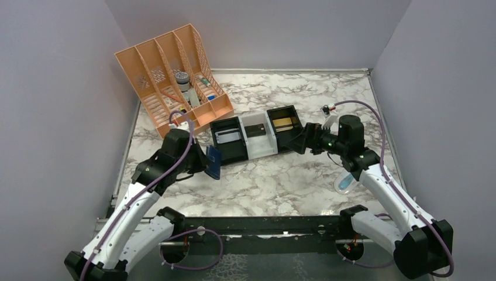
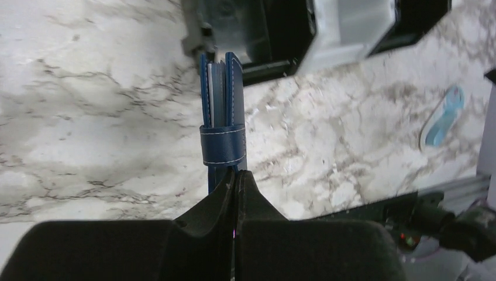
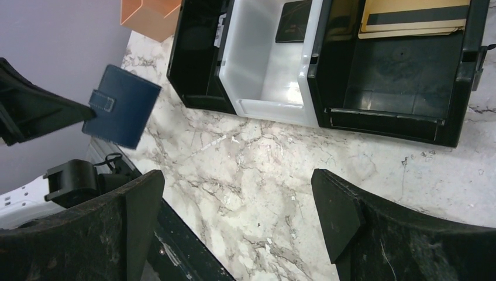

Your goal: Take the credit cards out of the card holder

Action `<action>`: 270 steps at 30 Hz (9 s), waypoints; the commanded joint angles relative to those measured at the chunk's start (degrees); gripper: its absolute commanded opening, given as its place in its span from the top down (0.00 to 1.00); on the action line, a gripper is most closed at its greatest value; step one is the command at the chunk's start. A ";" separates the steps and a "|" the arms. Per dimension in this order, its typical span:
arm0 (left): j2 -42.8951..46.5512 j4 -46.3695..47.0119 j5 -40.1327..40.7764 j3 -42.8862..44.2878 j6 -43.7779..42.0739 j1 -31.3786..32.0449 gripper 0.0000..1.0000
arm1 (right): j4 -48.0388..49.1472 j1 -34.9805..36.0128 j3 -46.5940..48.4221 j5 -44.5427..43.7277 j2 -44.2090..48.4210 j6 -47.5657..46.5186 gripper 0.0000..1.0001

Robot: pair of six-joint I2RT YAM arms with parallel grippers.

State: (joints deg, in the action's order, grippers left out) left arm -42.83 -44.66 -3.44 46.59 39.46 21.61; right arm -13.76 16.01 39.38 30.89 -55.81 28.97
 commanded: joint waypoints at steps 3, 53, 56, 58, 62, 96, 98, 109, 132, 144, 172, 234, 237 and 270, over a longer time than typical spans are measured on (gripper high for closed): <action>-2.42 1.09 7.69 7.10 1.52 13.53 1.00 | -1.56 -0.45 -0.19 1.30 2.25 0.83 0.01; -58.49 8.01 39.43 25.95 0.64 60.84 0.48 | -1.33 -0.45 -16.29 -11.80 3.98 17.37 0.01; -55.47 10.30 37.04 25.30 -1.20 60.71 0.41 | -1.52 -0.46 -16.11 -10.72 3.58 16.77 0.01; -51.46 13.06 34.89 23.04 -2.58 60.31 0.38 | -0.83 -0.45 -16.14 -8.51 3.44 15.70 0.01; -43.74 17.19 31.44 16.62 -2.33 56.74 0.32 | 2.45 -0.42 -17.20 -3.19 3.77 15.25 0.07; -37.77 39.06 17.10 -4.55 -1.11 37.83 0.14 | 32.97 18.31 -26.04 -7.49 -18.26 34.83 0.53; -39.84 39.77 14.97 -3.65 -2.04 37.16 0.14 | 32.98 18.34 -24.20 -7.41 -21.40 34.44 0.53; -43.11 42.19 7.76 -5.94 -1.43 36.41 0.22 | 25.87 18.27 -16.11 -11.89 -26.14 28.85 0.55; -35.39 55.48 2.49 -17.78 8.86 36.42 0.34 | 17.77 18.34 -19.24 -7.51 -16.34 25.36 0.48; -32.24 61.18 3.03 -23.82 14.72 37.29 0.54 | 19.91 18.35 -15.40 -0.13 -21.70 19.63 0.56; -19.42 63.47 24.55 -33.29 22.56 44.21 0.50 | -12.52 38.72 5.62 -39.94 -21.01 10.33 0.68; -20.09 60.58 22.81 -30.08 16.91 44.15 0.20 | -9.99 44.50 7.13 -41.78 -32.08 1.35 0.97; -23.07 61.37 23.00 -29.54 18.36 44.21 0.20 | -10.43 44.55 7.02 -44.72 -30.29 3.37 0.99; -31.30 53.76 24.51 -25.11 25.71 43.09 0.36 | -15.10 42.77 7.73 -42.29 -27.31 4.46 0.62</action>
State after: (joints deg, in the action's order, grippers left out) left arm -73.93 13.21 19.73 22.00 63.77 65.21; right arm -24.03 58.85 44.29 -8.32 -79.61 33.01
